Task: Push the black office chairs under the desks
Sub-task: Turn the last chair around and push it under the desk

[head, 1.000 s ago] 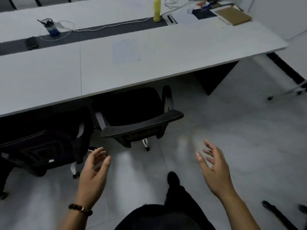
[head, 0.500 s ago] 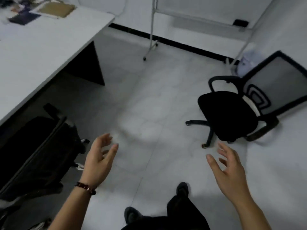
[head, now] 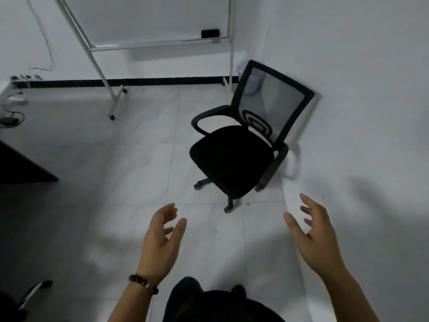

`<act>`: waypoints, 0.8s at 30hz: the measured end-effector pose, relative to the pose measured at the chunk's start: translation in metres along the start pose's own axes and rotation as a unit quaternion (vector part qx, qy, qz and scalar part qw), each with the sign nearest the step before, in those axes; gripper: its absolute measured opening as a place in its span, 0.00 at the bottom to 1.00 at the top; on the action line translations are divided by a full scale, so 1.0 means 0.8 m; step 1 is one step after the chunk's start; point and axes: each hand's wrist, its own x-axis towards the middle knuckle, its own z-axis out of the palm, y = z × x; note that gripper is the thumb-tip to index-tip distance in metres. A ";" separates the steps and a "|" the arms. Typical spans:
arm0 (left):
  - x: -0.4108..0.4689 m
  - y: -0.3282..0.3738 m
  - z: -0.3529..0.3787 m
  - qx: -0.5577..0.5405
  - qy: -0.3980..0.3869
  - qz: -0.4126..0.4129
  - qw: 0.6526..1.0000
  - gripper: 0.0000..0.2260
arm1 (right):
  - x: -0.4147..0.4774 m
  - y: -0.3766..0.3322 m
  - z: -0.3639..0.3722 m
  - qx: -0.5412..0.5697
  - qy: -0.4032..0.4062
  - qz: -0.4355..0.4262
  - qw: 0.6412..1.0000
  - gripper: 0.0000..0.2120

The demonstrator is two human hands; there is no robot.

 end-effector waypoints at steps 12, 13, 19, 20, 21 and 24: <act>0.246 0.056 0.186 0.018 -0.068 -0.021 0.997 0.16 | 0.285 0.058 -0.050 -0.039 -0.003 0.046 0.998 0.29; 0.276 0.066 0.201 0.017 -0.077 -0.024 0.997 0.17 | 0.317 0.056 -0.054 -0.047 -0.010 0.047 0.998 0.29; 0.445 0.159 0.265 0.003 -0.088 0.036 0.995 0.21 | 0.512 0.014 -0.090 -0.078 -0.010 0.001 0.997 0.30; 0.473 0.177 0.274 0.000 -0.089 0.045 0.995 0.21 | 0.544 0.006 -0.096 -0.076 -0.004 -0.002 0.997 0.29; 0.497 0.193 0.282 -0.002 -0.091 0.054 0.994 0.21 | 0.573 -0.002 -0.100 -0.073 0.000 -0.005 0.997 0.29; 0.558 0.223 0.309 -0.012 -0.086 0.077 0.993 0.21 | 0.657 -0.016 -0.106 -0.062 -0.014 -0.026 0.998 0.28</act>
